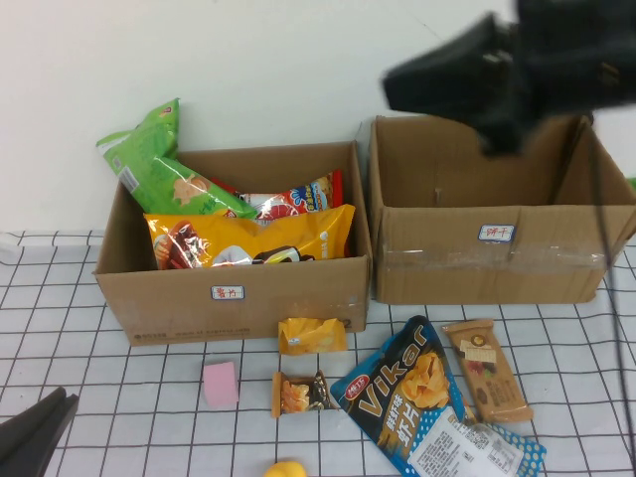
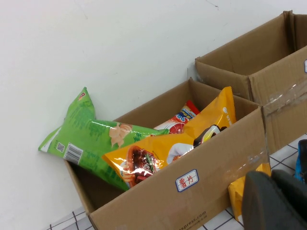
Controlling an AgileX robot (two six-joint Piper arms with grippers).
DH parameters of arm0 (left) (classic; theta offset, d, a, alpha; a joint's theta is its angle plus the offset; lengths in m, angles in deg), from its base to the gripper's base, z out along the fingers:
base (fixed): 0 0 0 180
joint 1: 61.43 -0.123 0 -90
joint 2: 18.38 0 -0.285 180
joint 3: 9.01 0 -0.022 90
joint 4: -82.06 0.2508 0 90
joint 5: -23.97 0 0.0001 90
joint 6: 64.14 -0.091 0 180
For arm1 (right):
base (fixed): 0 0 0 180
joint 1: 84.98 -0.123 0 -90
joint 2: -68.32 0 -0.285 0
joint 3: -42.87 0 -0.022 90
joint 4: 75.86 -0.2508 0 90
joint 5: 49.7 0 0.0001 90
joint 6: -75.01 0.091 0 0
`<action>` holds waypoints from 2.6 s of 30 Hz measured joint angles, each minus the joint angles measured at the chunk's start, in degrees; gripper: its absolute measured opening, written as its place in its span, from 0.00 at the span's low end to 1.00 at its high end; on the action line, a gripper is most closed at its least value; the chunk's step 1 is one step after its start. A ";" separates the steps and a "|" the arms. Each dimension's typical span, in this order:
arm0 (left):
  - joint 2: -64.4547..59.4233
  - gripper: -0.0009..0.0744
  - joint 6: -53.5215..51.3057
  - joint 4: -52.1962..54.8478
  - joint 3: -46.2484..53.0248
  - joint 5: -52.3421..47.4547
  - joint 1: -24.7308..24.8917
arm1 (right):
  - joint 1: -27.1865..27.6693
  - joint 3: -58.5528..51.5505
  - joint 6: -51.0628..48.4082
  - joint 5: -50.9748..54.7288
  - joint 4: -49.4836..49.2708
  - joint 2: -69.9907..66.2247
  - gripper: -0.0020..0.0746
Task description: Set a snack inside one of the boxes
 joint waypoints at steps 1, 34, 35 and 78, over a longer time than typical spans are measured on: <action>0.00 0.01 0.00 0.00 0.00 0.00 0.00 | 0.00 -2.68 -0.73 -1.32 0.00 3.30 0.03; 0.00 0.01 0.00 -0.09 0.00 -0.56 0.00 | 0.00 -65.96 -7.19 -44.34 0.94 72.67 0.03; 0.00 0.01 0.00 -0.09 0.00 -0.69 0.00 | 0.00 -67.20 -6.00 -45.79 1.48 72.67 0.03; 0.00 0.01 0.00 -0.09 0.00 -1.72 0.00 | 23.77 -82.65 68.90 -24.87 67.88 85.34 0.03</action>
